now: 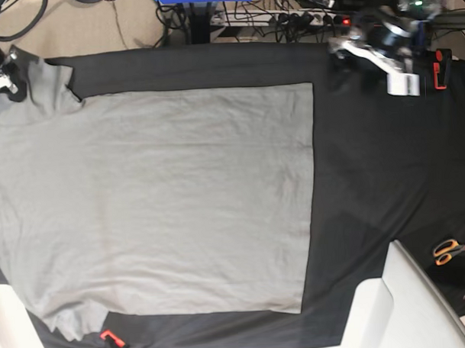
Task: Fold the T-shirt properly
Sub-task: 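Grasp the grey shirt's side edge near the hem with the left gripper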
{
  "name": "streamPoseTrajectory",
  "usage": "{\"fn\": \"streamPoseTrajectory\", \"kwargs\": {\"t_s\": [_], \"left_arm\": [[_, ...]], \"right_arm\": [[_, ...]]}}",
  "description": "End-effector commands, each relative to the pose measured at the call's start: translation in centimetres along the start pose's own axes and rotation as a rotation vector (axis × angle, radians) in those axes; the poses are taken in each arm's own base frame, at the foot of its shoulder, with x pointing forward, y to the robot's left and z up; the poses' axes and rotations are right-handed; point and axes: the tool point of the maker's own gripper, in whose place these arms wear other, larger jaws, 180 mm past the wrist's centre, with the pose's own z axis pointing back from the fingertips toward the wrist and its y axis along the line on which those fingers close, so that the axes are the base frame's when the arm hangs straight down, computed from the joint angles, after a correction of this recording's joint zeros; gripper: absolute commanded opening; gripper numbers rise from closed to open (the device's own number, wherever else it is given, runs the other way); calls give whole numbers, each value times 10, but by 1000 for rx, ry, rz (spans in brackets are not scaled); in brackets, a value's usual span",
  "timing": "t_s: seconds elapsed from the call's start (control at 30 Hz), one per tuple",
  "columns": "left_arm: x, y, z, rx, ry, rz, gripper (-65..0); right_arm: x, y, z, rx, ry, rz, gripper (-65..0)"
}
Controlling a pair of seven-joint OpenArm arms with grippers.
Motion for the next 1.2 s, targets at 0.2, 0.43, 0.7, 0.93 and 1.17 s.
{"fn": "streamPoseTrajectory", "kwargs": {"t_s": [0.2,0.43,0.7,0.93,1.17], "left_arm": [[-18,-3,-25,-12,4,110,-178],[-18,-9,-44,-21,-5,165,-178],[-21,-35,-56,-76,-3,183,-178],[-29,-43,-68,-98,24,201,-178],[-29,-40,-73,-94,29,212,-209]], "right_arm": [[-3,-8,5,-27,36,26,-645],[-3,-8,5,-27,36,26,-645],[-2,-8,6,-28,36,28,-645],[-3,-9,6,-29,39,29,-645],[-3,-9,6,-29,39,29,-645]]}}
